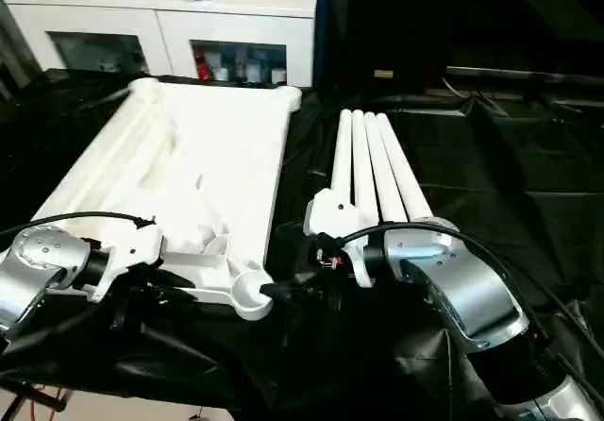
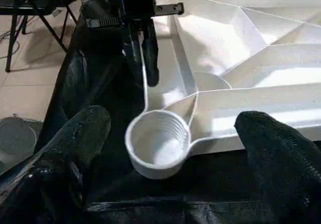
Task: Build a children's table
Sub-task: Move table base
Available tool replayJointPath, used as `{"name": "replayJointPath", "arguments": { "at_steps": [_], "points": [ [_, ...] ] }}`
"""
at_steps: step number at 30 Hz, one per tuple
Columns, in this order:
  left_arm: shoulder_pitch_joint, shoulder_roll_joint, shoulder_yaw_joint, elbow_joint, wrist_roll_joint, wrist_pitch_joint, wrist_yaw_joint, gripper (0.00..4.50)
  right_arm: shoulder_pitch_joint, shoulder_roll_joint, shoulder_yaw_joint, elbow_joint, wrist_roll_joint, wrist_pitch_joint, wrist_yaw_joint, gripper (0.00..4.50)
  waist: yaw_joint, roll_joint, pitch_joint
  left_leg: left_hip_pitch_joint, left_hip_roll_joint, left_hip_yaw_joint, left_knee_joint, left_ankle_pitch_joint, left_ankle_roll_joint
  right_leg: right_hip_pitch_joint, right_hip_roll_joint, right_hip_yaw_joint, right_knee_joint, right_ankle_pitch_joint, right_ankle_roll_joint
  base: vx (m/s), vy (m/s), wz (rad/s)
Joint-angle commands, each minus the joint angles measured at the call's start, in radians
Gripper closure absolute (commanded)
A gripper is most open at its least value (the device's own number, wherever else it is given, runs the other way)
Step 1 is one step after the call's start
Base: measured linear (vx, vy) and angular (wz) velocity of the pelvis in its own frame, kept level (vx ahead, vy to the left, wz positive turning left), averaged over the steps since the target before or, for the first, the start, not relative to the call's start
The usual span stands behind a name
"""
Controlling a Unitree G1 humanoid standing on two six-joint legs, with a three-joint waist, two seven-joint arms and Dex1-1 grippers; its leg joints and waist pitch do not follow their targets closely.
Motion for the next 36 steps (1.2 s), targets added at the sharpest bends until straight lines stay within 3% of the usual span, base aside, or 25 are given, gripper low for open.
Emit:
{"name": "replayJointPath", "arguments": {
  "at_steps": [1, 3, 4, 13, 16, 17, 22, 28, 29, 31, 34, 35, 36],
  "points": [
    [-0.023, 0.0, 0.025, -0.009, 0.031, -0.033, 0.078, 4.33, 0.003, 0.001, 0.007, -0.032, -0.006, 0.0, -0.003, 0.0, 0.005, 0.017, -0.057, 0.008, 0.054, -0.015, -0.093, -0.146, 0.002, 0.047, -0.067, 0.035, -0.064, 0.011, -0.3, 0.0, 0.0, 0.0],
    [-0.033, -0.012, 0.044, -0.024, 0.057, -0.07, 0.146, 4.38, 0.005, 0.003, 0.006, -0.035, -0.008, 0.0, -0.007, 0.0, 0.005, 0.021, -0.058, 0.008, 0.055, -0.016, -0.092, -0.155, -0.005, 0.048, -0.065, 0.035, -0.063, 0.013, -0.301, 0.0, 0.0, 0.0],
    [-0.035, -0.018, 0.059, -0.047, 0.054, -0.068, 0.17, 4.47, 0.008, 0.004, 0.004, -0.037, -0.008, 0.001, -0.009, 0.0, 0.005, 0.016, -0.058, 0.008, 0.055, -0.015, -0.092, -0.151, -0.005, 0.05, -0.064, 0.036, -0.064, 0.02, -0.3, 0.0, 0.0, 0.0],
    [0.007, -0.005, 0.108, -0.226, 0.045, -0.032, 0.219, 4.47, 0.025, 0.015, 0.01, -0.05, -0.01, 0.001, -0.029, 0.0, 0.014, 0.014, -0.063, 0.002, 0.053, -0.011, -0.084, -0.063, 0.013, 0.05, -0.058, 0.036, -0.055, 0.111, -0.298, 0.0, 0.0, 0.0],
    [0.028, 0.003, 0.102, -0.247, 0.042, -0.012, 0.223, 4.47, 0.026, 0.02, 0.012, -0.048, -0.012, -0.002, -0.032, 0.0, 0.013, 0.014, -0.064, 0.003, 0.052, -0.011, -0.084, -0.056, 0.019, 0.049, -0.056, 0.035, -0.054, 0.122, -0.297, 0.0, 0.0, 0.0],
    [0.041, 0.011, 0.096, -0.256, 0.05, 0.0, 0.227, 4.47, 0.026, 0.021, 0.012, -0.048, -0.012, -0.003, -0.034, 0.0, 0.014, 0.019, -0.064, 0.005, 0.053, -0.011, -0.084, -0.052, 0.02, 0.048, -0.056, 0.034, -0.053, 0.127, -0.298, 0.0, 0.0, 0.0],
    [0.105, 0.043, 0.067, -0.316, 0.07, 0.036, 0.187, 4.47, 0.026, 0.022, 0.007, -0.042, -0.017, -0.012, -0.043, 0.0, 0.01, 0.017, -0.061, 0.005, 0.054, -0.011, -0.087, -0.077, 0.014, 0.048, -0.057, 0.035, -0.057, 0.093, -0.293, 0.0, 0.0, 0.0],
    [0.103, 0.087, -0.006, -0.32, 0.192, -0.023, 0.192, 4.47, 0.026, 0.031, 0.006, -0.034, -0.025, -0.017, -0.052, 0.0, 0.015, 0.019, -0.056, 0.008, 0.054, -0.011, -0.091, -0.124, 0.001, 0.043, -0.055, 0.036, -0.063, 0.02, -0.278, 0.0, 0.0, 0.0],
    [0.096, 0.097, -0.019, -0.314, 0.219, -0.032, 0.192, 4.47, 0.027, 0.035, 0.007, -0.035, -0.025, -0.017, -0.055, 0.0, 0.018, 0.028, -0.057, 0.011, 0.054, -0.012, -0.091, -0.131, -0.007, 0.042, -0.057, 0.036, -0.063, 0.008, -0.275, 0.0, 0.0, 0.0],
    [0.09, 0.107, -0.029, -0.31, 0.238, -0.038, 0.19, 4.47, 0.029, 0.039, 0.008, -0.035, -0.024, -0.017, -0.059, 0.0, 0.02, 0.023, -0.056, 0.01, 0.054, -0.012, -0.092, -0.143, -0.014, 0.042, -0.056, 0.037, -0.065, -0.005, -0.272, 0.0, 0.0, 0.0],
    [0.079, 0.13, -0.039, -0.301, 0.271, -0.062, 0.194, 4.47, 0.036, 0.058, 0.019, -0.037, -0.027, -0.016, -0.077, 0.0, 0.027, 0.045, -0.057, 0.011, 0.051, -0.015, -0.092, -0.159, -0.03, 0.041, -0.056, 0.036, -0.062, 0.002, -0.269, 0.0, 0.0, 0.0],
    [0.079, 0.13, -0.039, -0.301, 0.271, -0.062, 0.194, 4.47, 0.036, 0.058, 0.019, -0.037, -0.027, -0.016, -0.077, 0.0, 0.026, 0.037, -0.057, 0.009, 0.05, -0.014, -0.092, -0.159, -0.032, 0.043, -0.055, 0.036, -0.062, 0.008, -0.269, 0.0, 0.0, 0.0],
    [0.076, 0.133, -0.04, -0.296, 0.275, -0.063, 0.195, 4.47, 0.038, 0.06, 0.02, -0.037, -0.027, -0.017, -0.08, 0.0, 0.027, 0.036, -0.058, 0.01, 0.05, -0.014, -0.091, -0.155, -0.031, 0.043, -0.054, 0.036, -0.062, 0.011, -0.269, 0.0, 0.0, 0.0]
  ]
}}
